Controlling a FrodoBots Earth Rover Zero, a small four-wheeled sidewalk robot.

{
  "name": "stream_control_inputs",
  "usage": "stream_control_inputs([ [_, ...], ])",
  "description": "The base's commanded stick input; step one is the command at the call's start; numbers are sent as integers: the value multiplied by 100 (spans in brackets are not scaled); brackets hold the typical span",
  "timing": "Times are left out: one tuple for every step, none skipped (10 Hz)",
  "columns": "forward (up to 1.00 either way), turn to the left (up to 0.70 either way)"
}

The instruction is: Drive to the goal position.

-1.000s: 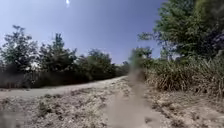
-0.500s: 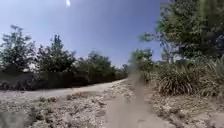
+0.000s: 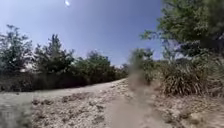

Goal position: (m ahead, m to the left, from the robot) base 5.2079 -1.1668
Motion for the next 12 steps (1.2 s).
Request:
stream_control_inputs([
  [45,2],
  [45,2],
  [45,2],
  [45,2],
  [45,2],
  [45,2],
  [45,2],
  [45,2],
  [45,2],
  [45,2],
  [45,2],
  [45,2],
])
